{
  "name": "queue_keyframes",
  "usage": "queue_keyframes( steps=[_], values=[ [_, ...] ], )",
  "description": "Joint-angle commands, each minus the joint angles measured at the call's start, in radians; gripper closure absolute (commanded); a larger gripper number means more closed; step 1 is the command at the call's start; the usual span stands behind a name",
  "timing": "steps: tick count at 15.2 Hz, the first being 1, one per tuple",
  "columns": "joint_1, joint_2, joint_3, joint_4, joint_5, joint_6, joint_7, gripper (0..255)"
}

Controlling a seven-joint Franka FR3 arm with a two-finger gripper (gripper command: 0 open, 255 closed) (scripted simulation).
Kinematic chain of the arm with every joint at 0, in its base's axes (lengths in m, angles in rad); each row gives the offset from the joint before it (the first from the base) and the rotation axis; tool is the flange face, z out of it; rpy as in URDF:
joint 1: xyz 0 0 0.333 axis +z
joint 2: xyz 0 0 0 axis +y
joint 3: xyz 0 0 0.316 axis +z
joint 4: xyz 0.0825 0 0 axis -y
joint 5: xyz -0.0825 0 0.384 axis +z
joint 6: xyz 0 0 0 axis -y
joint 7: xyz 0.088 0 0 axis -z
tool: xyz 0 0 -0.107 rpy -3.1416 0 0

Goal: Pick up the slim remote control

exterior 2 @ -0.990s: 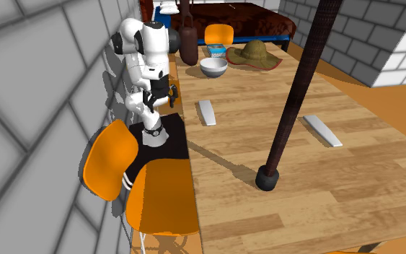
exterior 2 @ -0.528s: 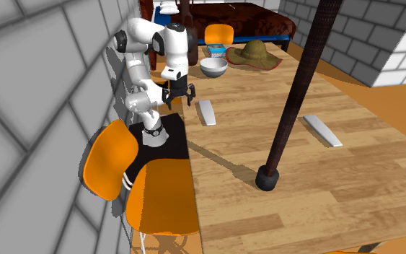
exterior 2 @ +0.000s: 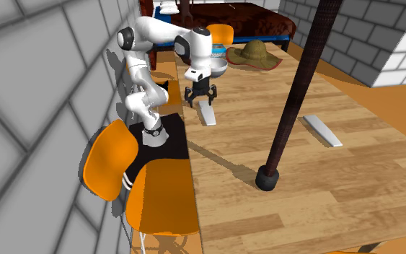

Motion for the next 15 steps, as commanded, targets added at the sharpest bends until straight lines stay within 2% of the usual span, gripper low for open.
queue_keyframes(
  steps=[1,2,11,12,15],
  values=[
    [-0.013,0.051,0.050,0.035,0.024,0.017,0.089,0],
    [-0.018,0.070,0.068,0.050,0.030,0.023,0.120,0],
    [-0.010,0.064,0.087,-0.054,0.046,0.121,0.114,0],
    [-0.010,0.067,0.089,-0.053,0.046,0.123,0.115,255],
    [-0.011,0.067,0.089,-0.053,0.046,0.124,0.115,255]
  ],
)
